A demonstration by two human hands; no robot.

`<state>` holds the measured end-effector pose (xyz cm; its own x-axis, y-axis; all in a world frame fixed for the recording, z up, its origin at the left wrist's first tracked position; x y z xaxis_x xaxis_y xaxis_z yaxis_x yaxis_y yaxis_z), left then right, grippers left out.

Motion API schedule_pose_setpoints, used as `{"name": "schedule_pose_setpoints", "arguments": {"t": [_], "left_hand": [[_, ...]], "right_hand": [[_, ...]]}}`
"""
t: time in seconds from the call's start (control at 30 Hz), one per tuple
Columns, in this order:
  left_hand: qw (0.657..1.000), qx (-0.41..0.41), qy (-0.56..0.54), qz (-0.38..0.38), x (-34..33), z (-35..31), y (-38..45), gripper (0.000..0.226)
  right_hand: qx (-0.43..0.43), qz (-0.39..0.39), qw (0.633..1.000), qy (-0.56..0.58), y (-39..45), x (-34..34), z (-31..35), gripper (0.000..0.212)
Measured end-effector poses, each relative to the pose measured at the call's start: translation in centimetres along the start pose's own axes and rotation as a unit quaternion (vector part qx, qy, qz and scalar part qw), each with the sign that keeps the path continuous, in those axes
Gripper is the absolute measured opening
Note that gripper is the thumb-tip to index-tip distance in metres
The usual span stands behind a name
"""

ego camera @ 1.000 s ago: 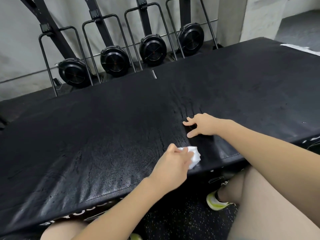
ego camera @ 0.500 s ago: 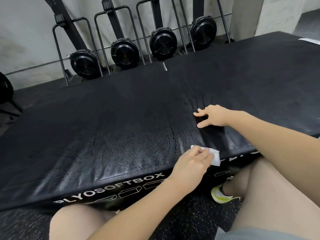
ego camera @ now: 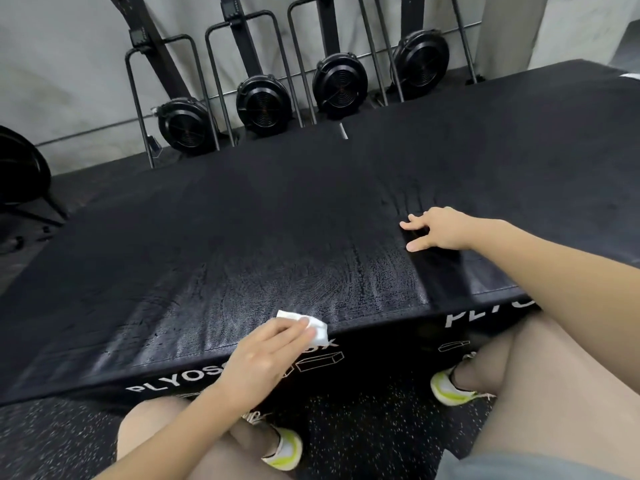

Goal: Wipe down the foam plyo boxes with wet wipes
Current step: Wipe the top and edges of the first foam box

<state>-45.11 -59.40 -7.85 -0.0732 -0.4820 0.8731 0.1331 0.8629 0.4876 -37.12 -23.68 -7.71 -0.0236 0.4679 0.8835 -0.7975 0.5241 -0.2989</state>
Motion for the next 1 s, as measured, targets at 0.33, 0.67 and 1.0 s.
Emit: {"name": "schedule_pose_setpoints", "arguments": {"t": [0.33, 0.67, 1.0], "left_hand": [[0.999, -0.028, -0.017, -0.038, -6.3, -6.1, 9.0, 0.024], [1.0, -0.004, 0.01, 0.004, -3.4, -1.7, 2.4, 0.038], [0.999, -0.033, -0.02, 0.02, -5.0, -3.0, 4.3, 0.033]], "right_hand": [[0.008, -0.008, 1.0, 0.002, 0.4, -0.4, -0.5, 0.067], [0.009, -0.006, 1.0, 0.005, 1.2, -0.9, -1.0, 0.066], [0.02, -0.017, 1.0, 0.002, 0.9, -1.2, -0.8, 0.065]]}}
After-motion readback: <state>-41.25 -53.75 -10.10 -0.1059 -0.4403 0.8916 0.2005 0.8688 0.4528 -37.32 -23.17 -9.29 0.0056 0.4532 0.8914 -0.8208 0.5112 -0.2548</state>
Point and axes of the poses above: each hand's wrist, its own y-axis towards the middle knuckle, its own x-axis out of the back of the hand, z = x × y, the point moved 9 cm from there along y, towards the middle knuckle, and after that the axes turned 3 degrees about -x, right-handed, at the moved point
